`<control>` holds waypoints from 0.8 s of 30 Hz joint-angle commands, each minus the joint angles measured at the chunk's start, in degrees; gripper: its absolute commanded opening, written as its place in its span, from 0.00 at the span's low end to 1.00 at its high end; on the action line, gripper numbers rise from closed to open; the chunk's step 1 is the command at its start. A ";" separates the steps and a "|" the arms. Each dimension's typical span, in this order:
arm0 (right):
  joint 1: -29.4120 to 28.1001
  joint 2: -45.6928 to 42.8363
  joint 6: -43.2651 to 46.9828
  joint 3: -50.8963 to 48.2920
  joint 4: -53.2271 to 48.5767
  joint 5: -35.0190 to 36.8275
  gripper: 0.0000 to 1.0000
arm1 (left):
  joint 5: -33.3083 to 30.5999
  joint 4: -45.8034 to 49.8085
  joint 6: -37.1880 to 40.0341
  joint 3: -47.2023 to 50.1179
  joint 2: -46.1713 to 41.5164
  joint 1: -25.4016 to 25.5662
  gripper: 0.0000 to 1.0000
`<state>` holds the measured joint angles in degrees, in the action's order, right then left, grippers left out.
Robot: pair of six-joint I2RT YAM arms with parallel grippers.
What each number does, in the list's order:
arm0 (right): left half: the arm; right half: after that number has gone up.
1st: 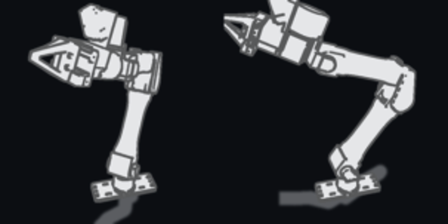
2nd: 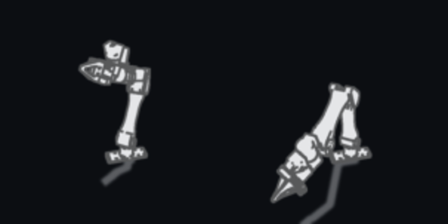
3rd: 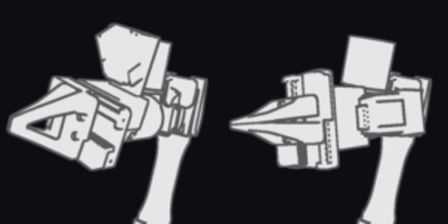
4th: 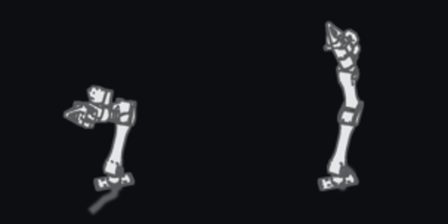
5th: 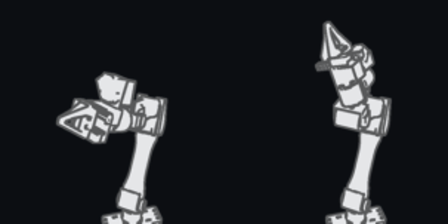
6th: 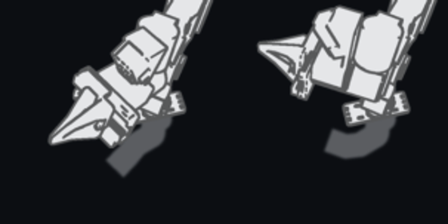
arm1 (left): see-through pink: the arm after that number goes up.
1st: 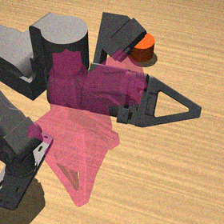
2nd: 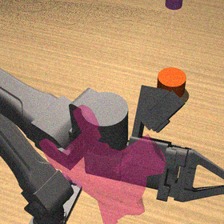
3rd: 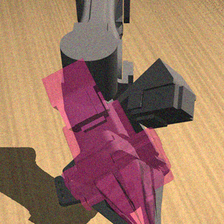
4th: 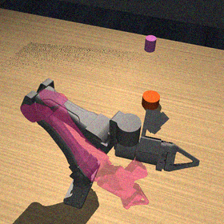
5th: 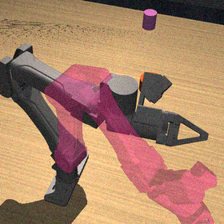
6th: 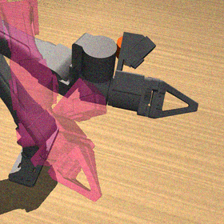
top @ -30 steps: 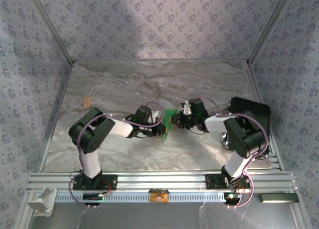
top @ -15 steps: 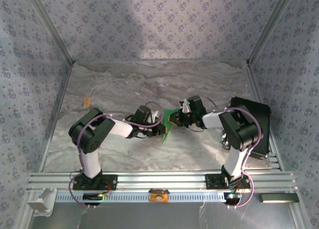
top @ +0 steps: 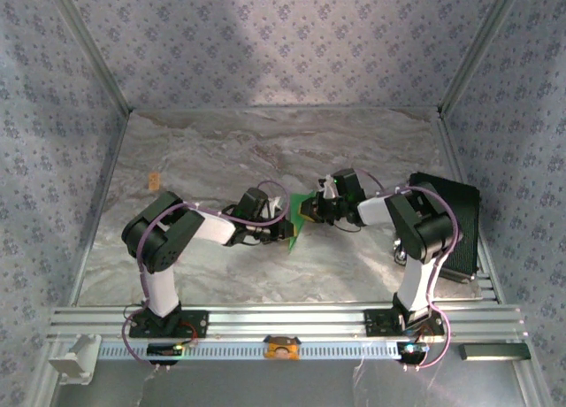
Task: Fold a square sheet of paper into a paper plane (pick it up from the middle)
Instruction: Fold the wing for the fifth time at the center of the table.
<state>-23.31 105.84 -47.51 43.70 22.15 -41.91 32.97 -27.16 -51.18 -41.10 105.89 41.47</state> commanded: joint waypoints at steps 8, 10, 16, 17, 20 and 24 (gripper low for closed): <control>0.28 2.65 0.44 1.92 0.37 -1.07 0.12 | -2.11 4.96 -1.07 1.31 4.01 0.44 0.02; 0.44 3.13 0.44 2.24 0.00 -0.93 0.12 | -2.14 4.95 -1.12 1.41 3.90 0.45 0.02; 0.48 5.07 0.46 2.26 -0.92 -0.41 0.12 | -2.08 5.31 -0.94 1.20 3.78 0.40 0.04; 0.47 5.32 0.56 2.29 -1.18 -0.16 0.12 | -1.92 5.49 -0.83 1.16 3.80 0.44 0.04; 0.58 5.43 1.38 2.37 -3.69 1.24 0.12 | -1.83 5.53 -0.86 1.07 3.67 0.41 0.05; 0.55 5.43 1.95 1.96 -6.02 2.75 0.11 | -1.43 6.21 -0.68 0.53 2.65 0.42 0.11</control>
<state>-23.11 109.14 -47.09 45.71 21.37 -43.27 33.69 -27.44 -52.40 -41.32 106.15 41.25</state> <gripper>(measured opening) 0.112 0.100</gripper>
